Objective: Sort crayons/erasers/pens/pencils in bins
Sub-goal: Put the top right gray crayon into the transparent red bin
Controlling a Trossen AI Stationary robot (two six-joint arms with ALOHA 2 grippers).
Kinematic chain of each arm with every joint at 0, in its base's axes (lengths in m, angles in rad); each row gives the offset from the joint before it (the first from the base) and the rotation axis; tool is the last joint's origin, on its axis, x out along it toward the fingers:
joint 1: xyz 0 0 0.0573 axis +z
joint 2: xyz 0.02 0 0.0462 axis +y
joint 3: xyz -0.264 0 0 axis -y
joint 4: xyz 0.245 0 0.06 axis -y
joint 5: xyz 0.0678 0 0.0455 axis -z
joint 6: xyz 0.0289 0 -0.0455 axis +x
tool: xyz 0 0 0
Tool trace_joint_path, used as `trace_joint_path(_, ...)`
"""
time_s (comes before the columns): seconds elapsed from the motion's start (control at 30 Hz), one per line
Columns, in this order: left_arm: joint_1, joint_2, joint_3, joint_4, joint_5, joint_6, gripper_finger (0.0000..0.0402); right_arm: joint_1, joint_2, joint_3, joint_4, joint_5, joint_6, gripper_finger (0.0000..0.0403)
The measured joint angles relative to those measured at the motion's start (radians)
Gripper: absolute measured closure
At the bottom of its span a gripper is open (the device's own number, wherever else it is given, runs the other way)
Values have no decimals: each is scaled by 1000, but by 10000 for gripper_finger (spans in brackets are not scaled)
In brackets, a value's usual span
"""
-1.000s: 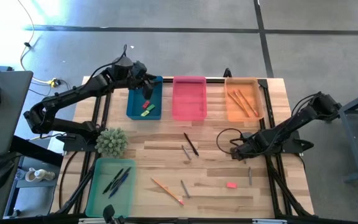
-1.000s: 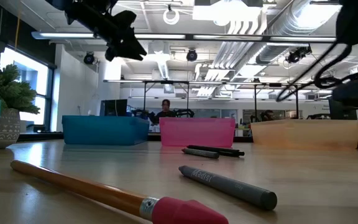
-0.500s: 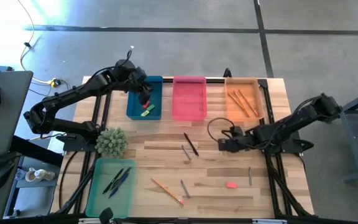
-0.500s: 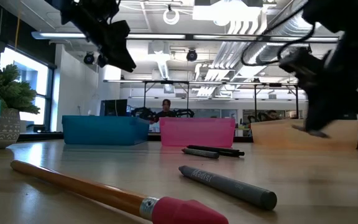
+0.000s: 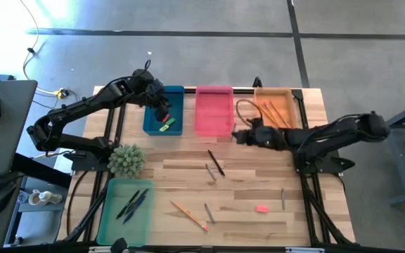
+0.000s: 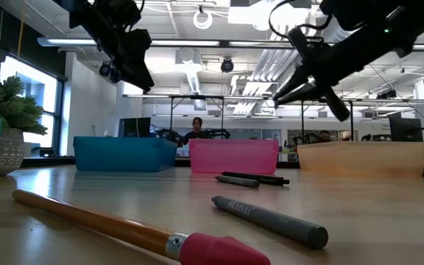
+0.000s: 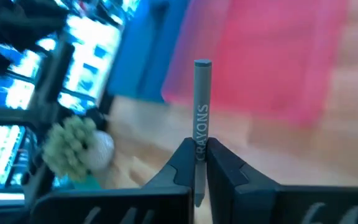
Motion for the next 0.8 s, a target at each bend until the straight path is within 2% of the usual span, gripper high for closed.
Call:
trace_joint_path(0.13, 0, 0, 0, 0, 0, 0, 266, -91, 0, 2, 91, -35, -108, 398)
trace_joint_path(0.27, 0, 0, 0, -1, 0, 9, 266, -178, 2, 66, 67, -94, -230, 398)
trace_joint_path(0.33, 0, 0, 0, -3, 1, 18, 266, -217, 2, 125, 11, -120, -309, 398)
trace_joint_path(0.53, 0, 0, 0, -3, 1, 18, 266, -326, 8, 308, -302, -150, -485, 398)
trace_joint_path(0.8, -1, 0, 0, -2, 1, 18, 266, -382, 102, 484, -407, -203, -693, 398)
